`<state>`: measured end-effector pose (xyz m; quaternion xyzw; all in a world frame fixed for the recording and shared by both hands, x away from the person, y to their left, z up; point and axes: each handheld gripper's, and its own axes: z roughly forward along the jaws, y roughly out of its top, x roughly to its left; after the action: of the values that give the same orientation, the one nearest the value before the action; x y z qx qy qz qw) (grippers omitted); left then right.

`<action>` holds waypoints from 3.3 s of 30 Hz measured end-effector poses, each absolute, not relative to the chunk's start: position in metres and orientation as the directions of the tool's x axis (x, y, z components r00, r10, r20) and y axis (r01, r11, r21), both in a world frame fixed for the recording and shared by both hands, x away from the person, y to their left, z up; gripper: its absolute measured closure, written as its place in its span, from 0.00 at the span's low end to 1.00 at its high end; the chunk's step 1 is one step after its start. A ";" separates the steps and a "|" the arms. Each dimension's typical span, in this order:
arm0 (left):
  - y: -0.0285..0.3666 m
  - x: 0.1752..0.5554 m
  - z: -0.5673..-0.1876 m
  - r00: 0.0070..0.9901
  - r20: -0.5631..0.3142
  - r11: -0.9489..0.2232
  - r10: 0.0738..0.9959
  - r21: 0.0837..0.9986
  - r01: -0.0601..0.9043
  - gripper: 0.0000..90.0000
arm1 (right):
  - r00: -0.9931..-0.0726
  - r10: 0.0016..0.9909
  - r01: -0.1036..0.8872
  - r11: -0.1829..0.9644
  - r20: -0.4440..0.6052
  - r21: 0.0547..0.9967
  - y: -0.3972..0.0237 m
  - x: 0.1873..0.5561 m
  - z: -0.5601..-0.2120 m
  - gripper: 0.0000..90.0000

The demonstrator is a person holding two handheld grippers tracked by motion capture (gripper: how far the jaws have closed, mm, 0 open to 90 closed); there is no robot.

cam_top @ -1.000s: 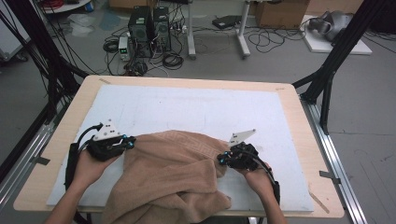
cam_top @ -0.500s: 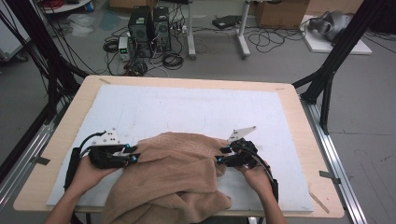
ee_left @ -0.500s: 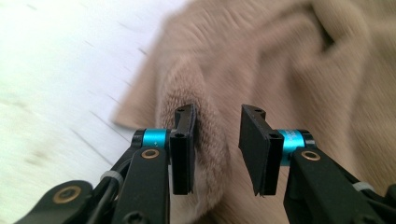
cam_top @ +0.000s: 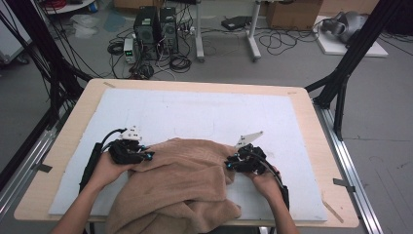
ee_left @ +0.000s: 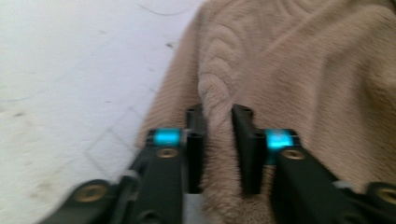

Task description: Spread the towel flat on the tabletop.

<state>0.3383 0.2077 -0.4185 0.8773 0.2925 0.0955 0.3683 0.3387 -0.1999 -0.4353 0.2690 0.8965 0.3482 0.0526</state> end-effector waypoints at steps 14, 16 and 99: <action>0.213 0.322 -0.378 0.742 0.071 -0.460 0.666 0.822 0.335 0.91 | -0.870 0.493 0.352 0.611 0.007 0.709 -0.206 0.337 -0.387 0.97; 0.213 0.314 -0.375 0.746 0.093 -0.475 0.659 0.821 0.317 0.91 | -0.872 0.489 0.325 0.600 -0.014 0.731 -0.208 0.332 -0.373 0.97; 0.226 0.302 -0.437 0.768 0.022 -0.549 0.640 0.712 0.438 0.94 | -0.903 0.414 0.378 0.644 0.113 0.665 -0.163 0.321 -0.437 0.94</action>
<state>0.3015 0.2260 -0.4368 0.8689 0.3101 0.1406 0.3594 0.3210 -0.1627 -0.4366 0.2184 0.9063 0.3611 0.0246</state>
